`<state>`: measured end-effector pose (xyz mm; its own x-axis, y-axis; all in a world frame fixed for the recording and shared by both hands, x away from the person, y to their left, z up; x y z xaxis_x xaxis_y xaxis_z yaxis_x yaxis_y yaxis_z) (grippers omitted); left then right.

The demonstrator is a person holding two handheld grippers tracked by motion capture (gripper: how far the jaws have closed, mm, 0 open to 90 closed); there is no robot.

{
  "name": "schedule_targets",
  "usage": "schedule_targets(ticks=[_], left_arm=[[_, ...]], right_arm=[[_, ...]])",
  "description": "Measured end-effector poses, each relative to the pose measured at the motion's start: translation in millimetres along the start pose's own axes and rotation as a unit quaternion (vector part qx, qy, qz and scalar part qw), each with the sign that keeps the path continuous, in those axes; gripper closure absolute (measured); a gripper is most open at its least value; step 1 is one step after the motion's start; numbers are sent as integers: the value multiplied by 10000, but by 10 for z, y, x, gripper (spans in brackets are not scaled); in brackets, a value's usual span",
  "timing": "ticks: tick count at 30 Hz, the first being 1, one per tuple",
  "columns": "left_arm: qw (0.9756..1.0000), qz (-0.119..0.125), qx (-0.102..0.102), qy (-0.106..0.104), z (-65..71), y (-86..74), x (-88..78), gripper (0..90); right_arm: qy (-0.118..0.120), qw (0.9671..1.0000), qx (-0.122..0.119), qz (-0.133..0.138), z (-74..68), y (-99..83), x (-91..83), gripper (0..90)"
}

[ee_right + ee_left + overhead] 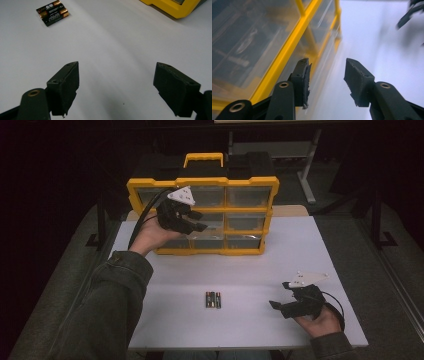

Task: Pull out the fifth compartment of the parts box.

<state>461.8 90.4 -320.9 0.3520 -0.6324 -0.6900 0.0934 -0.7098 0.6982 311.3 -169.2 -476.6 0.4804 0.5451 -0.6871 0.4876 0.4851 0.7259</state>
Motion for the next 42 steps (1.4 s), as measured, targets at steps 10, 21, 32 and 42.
schedule_targets(ticks=[10,21,32,42], left_arm=[[9992,-383,86,-81,-56,-99,176,607],[9983,-452,267,-251,12,-116,148,679],[9966,-498,441,-492,126,-150,56,689],[9964,-415,413,-610,191,-161,8,694]], right_arm=[[52,9999,-71,-54,-15,-7,28,201],[62,10000,-10,-36,-26,-1,4,200],[63,9999,-69,-47,-41,-7,10,200],[79,9999,-23,-70,-49,-14,9,199]])
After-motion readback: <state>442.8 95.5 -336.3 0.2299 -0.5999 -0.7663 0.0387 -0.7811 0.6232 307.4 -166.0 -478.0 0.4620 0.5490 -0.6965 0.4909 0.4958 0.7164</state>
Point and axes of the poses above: each handheld gripper's, and its own axes: x roughly forward along the jaws, y roughly out of its top, z roughly to its right, the point moved 9 cm from there along x, roughly forward along the jaws
